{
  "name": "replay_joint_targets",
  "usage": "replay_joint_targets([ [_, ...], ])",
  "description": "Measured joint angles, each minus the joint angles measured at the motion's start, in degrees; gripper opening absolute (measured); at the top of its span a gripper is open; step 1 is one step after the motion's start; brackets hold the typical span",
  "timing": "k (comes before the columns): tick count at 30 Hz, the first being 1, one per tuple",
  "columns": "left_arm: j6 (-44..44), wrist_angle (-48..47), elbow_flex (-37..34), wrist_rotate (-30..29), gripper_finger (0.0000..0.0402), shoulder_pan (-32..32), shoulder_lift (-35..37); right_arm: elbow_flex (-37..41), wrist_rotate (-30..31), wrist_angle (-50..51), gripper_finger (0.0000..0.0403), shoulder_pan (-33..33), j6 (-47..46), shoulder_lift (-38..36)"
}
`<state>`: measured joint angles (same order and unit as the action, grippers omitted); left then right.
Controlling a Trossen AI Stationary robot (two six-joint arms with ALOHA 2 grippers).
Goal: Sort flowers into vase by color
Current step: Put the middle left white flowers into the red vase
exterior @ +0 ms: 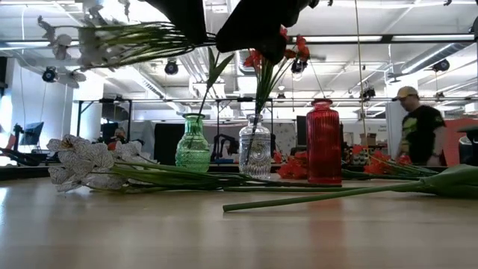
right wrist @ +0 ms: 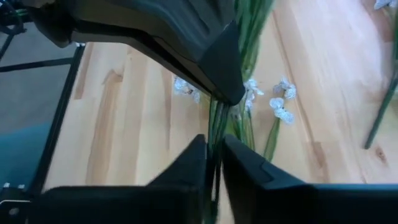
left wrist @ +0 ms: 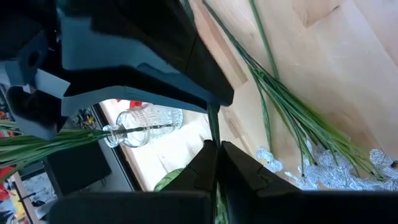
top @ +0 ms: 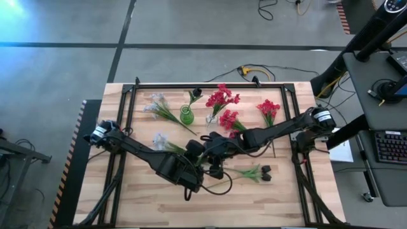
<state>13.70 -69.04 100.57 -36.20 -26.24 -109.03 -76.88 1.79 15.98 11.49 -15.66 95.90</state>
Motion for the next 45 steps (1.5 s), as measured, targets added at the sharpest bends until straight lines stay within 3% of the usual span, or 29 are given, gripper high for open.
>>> replay_joint_targets([
  [4, -0.9, 0.2, 0.0, -0.4, 0.0020, 0.0, 0.0, 0.0, 0.1, 0.0, 0.0019, -0.3, 0.0, 0.0],
  [14, -5.2, 1.9, 0.0, -2.1, 0.0126, -0.7, 2.0, 0.0, 1.3, 1.5, 0.0015, -2.3, -0.1, 0.0],
  [22, -9.9, 3.3, -0.1, -2.2, 0.0132, -3.7, 10.4, 0.8, 1.6, 2.9, 0.0014, -4.5, 2.0, -0.2],
  [30, -16.4, 3.4, -1.2, -5.1, 0.0132, -8.2, 17.4, 3.8, 2.7, -2.3, 0.0013, -4.2, 4.0, -4.7],
  [37, -17.3, 7.8, -6.5, -9.8, 0.0132, -11.9, 20.6, 13.2, 2.8, -16.8, 0.0013, -3.9, 5.9, -12.5],
  [45, -9.6, 30.0, -22.6, -9.7, 0.0132, -12.0, 25.7, 28.8, 2.9, -40.5, 0.0013, -3.9, 7.7, -21.7],
])
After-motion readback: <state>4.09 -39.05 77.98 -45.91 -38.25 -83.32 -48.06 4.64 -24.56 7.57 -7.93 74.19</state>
